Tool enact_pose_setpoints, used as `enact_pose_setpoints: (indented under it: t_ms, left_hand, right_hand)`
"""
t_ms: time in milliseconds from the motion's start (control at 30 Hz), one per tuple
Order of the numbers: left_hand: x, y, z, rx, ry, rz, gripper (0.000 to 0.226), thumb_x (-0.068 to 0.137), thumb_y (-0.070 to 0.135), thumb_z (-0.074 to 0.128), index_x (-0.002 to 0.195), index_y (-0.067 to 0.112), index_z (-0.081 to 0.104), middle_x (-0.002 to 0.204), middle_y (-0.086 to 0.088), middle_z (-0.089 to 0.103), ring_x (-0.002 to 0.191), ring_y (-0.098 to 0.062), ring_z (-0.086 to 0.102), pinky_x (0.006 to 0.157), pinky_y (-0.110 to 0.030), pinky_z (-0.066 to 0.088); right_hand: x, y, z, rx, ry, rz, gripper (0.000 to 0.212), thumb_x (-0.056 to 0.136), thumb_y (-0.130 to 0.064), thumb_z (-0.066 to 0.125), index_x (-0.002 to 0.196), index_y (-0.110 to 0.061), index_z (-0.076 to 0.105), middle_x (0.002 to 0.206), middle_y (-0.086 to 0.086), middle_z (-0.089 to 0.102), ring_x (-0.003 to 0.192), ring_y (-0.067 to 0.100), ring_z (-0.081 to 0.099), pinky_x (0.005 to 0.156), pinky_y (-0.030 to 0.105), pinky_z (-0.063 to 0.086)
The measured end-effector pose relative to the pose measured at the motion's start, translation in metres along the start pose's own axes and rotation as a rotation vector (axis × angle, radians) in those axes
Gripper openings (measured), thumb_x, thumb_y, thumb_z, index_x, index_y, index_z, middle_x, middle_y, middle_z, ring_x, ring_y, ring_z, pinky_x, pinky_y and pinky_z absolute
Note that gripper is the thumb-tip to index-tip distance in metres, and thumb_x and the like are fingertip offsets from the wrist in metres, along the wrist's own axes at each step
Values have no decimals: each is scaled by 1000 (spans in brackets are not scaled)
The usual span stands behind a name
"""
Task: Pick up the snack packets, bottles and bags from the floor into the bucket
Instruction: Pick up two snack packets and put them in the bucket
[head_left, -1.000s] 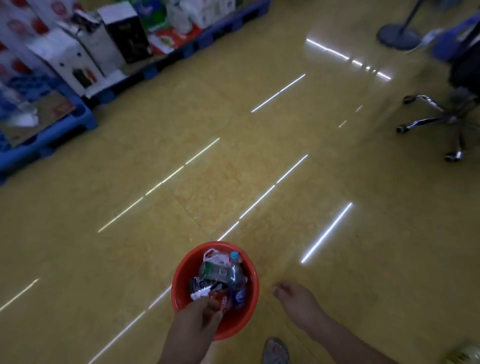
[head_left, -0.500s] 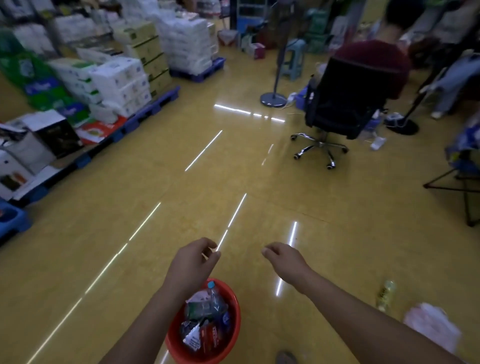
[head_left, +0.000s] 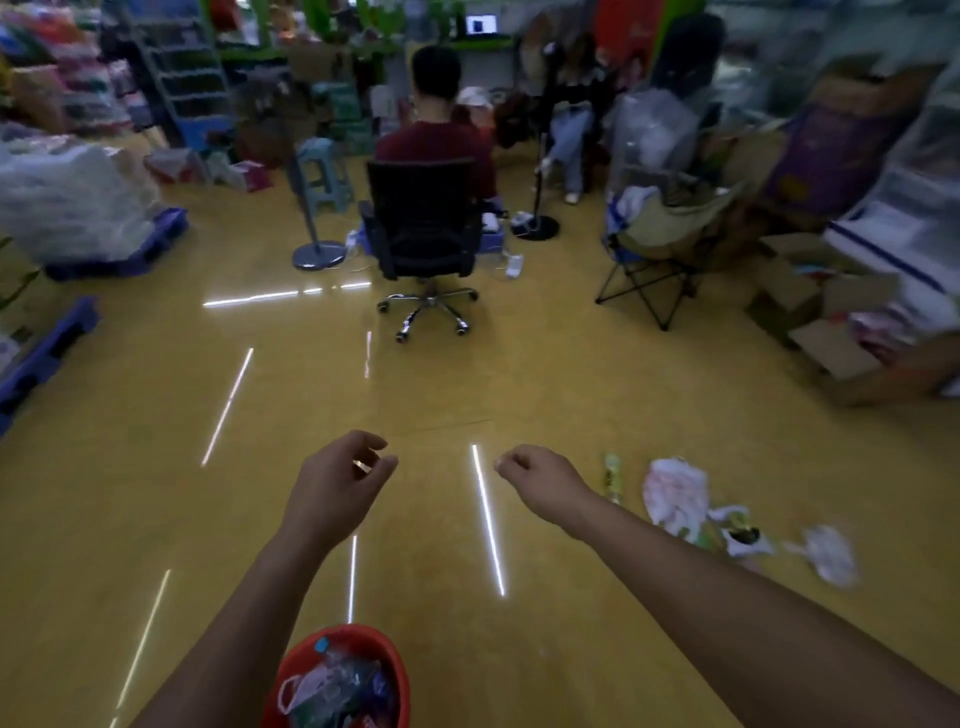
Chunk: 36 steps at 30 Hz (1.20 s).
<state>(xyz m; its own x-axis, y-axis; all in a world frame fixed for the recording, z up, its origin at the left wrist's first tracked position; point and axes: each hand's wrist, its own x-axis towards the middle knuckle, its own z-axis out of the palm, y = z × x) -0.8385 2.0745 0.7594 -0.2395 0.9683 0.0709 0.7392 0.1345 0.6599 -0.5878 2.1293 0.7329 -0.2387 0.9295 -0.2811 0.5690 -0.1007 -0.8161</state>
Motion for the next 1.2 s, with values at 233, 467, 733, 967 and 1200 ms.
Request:
enact_pose_setpoints:
  t_ms: [233, 467, 733, 967, 1200]
  left_hand:
    - [3, 106, 88, -17, -148, 163, 21, 84, 36, 72, 101, 24, 67, 81, 11, 68, 70, -4, 64, 71, -32, 54]
    - [-21, 214, 178, -20, -293, 312, 21, 84, 38, 72, 101, 29, 65, 86, 11, 67, 72, -2, 63, 65, -26, 47]
    - [-63, 325, 272, 22, -395, 447, 24, 85, 42, 70, 105, 30, 64, 90, 13, 66, 73, 0, 63, 63, -25, 48]
    - [-113, 401, 358, 2, -502, 513, 23, 83, 40, 72, 103, 32, 64, 92, 11, 66, 71, -3, 65, 64, -25, 49]
    - [-148, 447, 420, 6, -626, 576, 27, 80, 42, 74, 103, 32, 65, 93, 12, 64, 74, -8, 65, 68, -31, 54]
  right_hand:
    - [-55, 78, -102, 49, 185, 103, 24, 94, -42, 53, 95, -23, 66, 89, -10, 64, 83, 9, 58, 67, 25, 42]
    - [-120, 163, -196, 84, 298, 217, 29, 96, -41, 52, 103, -17, 67, 80, -5, 59, 73, 12, 54, 62, 29, 39]
    - [-203, 264, -296, 110, 431, 325, 30, 95, -41, 52, 104, -16, 65, 90, -2, 64, 84, 18, 59, 68, 30, 42]
    - [-281, 342, -366, 106, 496, 433, 31, 99, -42, 47, 111, -18, 62, 102, 4, 64, 90, 24, 61, 77, 39, 46]
    - [-337, 402, -404, 207, 611, 547, 34, 98, -45, 50, 115, -17, 61, 109, 4, 61, 96, 21, 57, 89, 40, 48]
